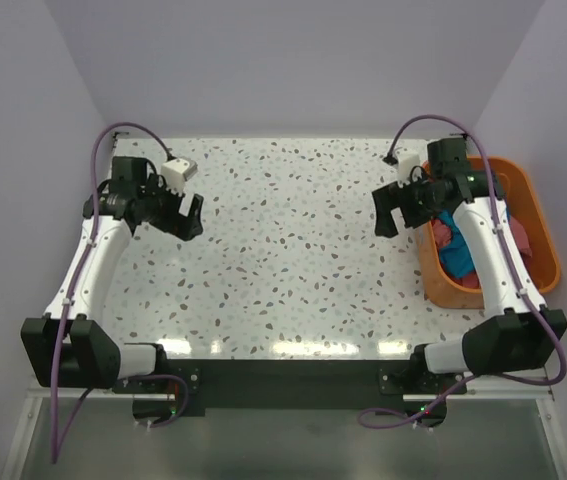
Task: Fold and stack the t-shirts
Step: Grab the tshirt from the pile
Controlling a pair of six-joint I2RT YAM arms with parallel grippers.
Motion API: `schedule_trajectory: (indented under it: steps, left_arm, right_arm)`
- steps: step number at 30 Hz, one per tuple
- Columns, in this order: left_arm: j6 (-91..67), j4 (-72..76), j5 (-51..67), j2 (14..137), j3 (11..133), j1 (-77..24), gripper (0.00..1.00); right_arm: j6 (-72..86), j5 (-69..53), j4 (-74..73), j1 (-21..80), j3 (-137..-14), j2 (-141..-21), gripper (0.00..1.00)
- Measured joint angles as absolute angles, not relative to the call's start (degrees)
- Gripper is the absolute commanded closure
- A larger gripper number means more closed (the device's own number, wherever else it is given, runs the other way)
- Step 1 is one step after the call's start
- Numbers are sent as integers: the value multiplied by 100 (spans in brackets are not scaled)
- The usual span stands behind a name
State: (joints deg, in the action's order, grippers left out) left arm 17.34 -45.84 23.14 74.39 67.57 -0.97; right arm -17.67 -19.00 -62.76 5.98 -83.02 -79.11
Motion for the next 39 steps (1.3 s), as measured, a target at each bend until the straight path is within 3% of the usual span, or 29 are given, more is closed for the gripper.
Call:
schedule_trajectory:
  steps: [4,12,18,24,39]
  left_arm:
    - [1577,-4523,2274,7491,7089,-115,0]
    - [1007,-4115,2281,7660,7854,-115,0]
    - [718,-4010,2285,7662,7865,-115,0]
    - [635,-3988,2265,7660,7843,-115,0]
    - [497,-3844,2222,7489,7085,-115,0]
  right_arm:
    - [-1739,-2008,-6508,106,-8766,-8005,1]
    - [-1680,-2309,-7190,-1787,-11316,-9207,1]
    - [-1723,-1514,-7443,-2720,-12855,-10425,6]
    - [-1706,-676,-7524,-2928,-12591,-10949,15]
    - [-1721,-259,-7673,-2888,-11144,-11074,20]
